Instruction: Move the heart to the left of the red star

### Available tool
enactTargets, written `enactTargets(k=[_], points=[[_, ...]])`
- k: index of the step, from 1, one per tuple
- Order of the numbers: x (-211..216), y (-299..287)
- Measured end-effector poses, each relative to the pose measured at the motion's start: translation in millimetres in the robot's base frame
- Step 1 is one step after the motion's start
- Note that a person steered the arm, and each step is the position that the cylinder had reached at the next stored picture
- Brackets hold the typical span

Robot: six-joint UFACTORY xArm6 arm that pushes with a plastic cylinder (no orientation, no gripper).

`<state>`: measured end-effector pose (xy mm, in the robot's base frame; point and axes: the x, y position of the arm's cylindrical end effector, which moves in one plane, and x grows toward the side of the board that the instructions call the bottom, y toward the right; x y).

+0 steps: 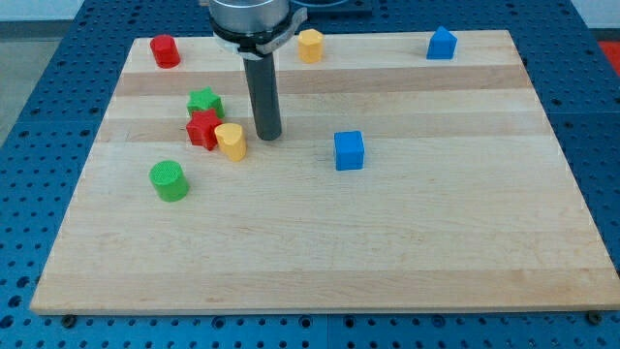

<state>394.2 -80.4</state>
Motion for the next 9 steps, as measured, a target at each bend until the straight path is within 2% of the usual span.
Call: enactTargets(k=[2,3,4,5,6,8,9], points=[[23,-59],[23,-47],[27,-10],[56,-11],[63,-64],[13,-145],[11,-144]])
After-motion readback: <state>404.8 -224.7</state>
